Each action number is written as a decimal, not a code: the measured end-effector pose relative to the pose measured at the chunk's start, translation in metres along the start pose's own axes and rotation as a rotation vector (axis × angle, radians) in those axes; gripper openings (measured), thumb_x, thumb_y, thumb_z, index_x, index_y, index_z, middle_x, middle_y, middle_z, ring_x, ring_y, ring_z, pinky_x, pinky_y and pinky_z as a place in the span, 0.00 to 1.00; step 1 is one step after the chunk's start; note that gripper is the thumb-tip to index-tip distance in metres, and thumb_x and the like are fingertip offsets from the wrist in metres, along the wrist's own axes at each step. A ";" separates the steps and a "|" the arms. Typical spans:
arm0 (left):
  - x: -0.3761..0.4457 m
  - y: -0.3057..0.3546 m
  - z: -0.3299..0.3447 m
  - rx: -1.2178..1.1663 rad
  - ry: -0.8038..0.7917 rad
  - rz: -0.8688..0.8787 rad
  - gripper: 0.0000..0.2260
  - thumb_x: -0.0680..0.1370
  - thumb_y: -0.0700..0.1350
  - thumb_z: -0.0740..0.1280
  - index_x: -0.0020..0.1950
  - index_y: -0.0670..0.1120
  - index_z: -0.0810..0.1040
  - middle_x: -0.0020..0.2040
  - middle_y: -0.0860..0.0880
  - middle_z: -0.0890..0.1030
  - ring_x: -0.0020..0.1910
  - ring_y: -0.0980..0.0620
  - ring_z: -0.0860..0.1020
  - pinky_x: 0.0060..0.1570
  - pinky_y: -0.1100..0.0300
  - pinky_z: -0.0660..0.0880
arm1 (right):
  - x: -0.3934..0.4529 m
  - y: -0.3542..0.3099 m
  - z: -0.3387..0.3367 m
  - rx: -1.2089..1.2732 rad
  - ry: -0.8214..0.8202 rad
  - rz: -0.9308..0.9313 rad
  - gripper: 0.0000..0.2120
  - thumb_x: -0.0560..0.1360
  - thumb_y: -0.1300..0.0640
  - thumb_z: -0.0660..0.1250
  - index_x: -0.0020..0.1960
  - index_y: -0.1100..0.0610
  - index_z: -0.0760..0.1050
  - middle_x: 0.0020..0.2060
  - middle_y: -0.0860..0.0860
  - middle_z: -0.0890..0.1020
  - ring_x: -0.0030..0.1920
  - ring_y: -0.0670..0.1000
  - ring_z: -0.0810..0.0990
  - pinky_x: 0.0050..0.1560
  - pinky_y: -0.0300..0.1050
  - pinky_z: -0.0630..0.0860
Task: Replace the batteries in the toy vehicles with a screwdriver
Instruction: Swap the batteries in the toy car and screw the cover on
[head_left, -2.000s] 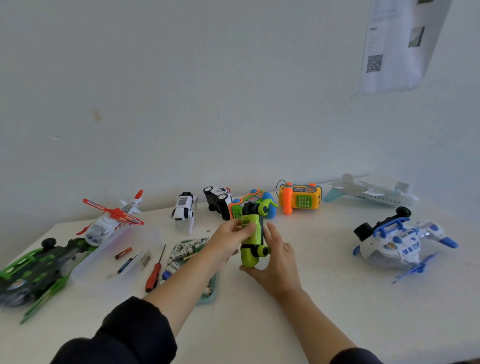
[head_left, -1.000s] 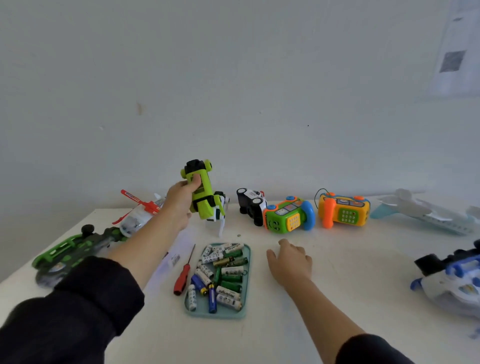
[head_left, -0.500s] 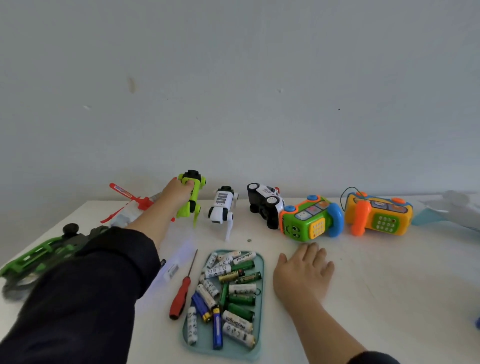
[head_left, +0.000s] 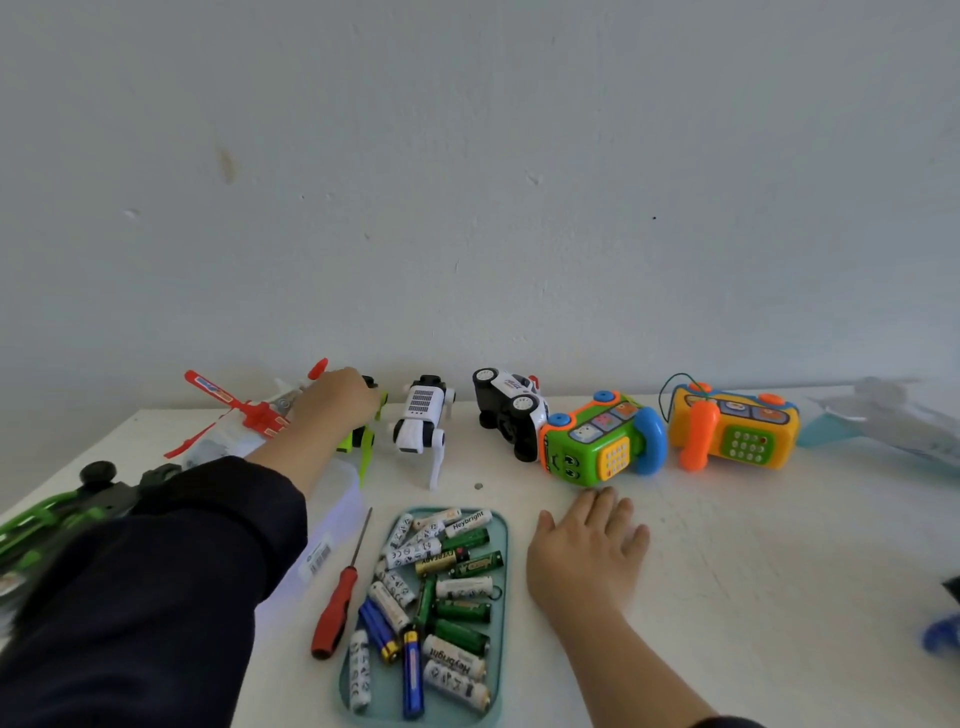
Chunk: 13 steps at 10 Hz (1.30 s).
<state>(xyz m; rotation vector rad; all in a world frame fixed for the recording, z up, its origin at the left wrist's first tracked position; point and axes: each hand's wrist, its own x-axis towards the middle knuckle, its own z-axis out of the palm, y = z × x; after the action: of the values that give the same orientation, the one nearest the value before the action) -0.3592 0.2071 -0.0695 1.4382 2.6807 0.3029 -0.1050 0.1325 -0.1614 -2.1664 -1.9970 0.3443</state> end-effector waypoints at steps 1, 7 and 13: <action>-0.008 0.001 0.000 0.132 -0.017 0.031 0.11 0.75 0.51 0.65 0.44 0.44 0.72 0.38 0.48 0.74 0.41 0.48 0.75 0.38 0.60 0.69 | 0.000 0.000 -0.001 0.004 -0.004 0.002 0.30 0.81 0.46 0.41 0.76 0.62 0.41 0.77 0.57 0.44 0.76 0.58 0.42 0.73 0.56 0.43; 0.005 -0.004 0.005 0.250 -0.060 0.047 0.29 0.81 0.52 0.57 0.76 0.39 0.53 0.66 0.37 0.71 0.64 0.39 0.71 0.60 0.50 0.69 | 0.000 0.000 -0.002 0.026 -0.003 -0.002 0.30 0.81 0.46 0.42 0.76 0.62 0.41 0.77 0.57 0.44 0.76 0.58 0.43 0.74 0.56 0.43; -0.004 -0.003 0.004 0.044 0.093 0.156 0.19 0.80 0.53 0.56 0.64 0.40 0.67 0.55 0.40 0.74 0.51 0.43 0.73 0.44 0.54 0.70 | 0.000 0.000 -0.002 0.041 -0.011 -0.004 0.30 0.81 0.46 0.42 0.77 0.62 0.41 0.77 0.57 0.45 0.76 0.58 0.42 0.73 0.56 0.42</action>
<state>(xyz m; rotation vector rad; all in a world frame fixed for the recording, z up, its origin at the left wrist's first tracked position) -0.3585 0.2023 -0.0738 1.6911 2.6669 0.3321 -0.1044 0.1325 -0.1598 -2.1399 -1.9816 0.3938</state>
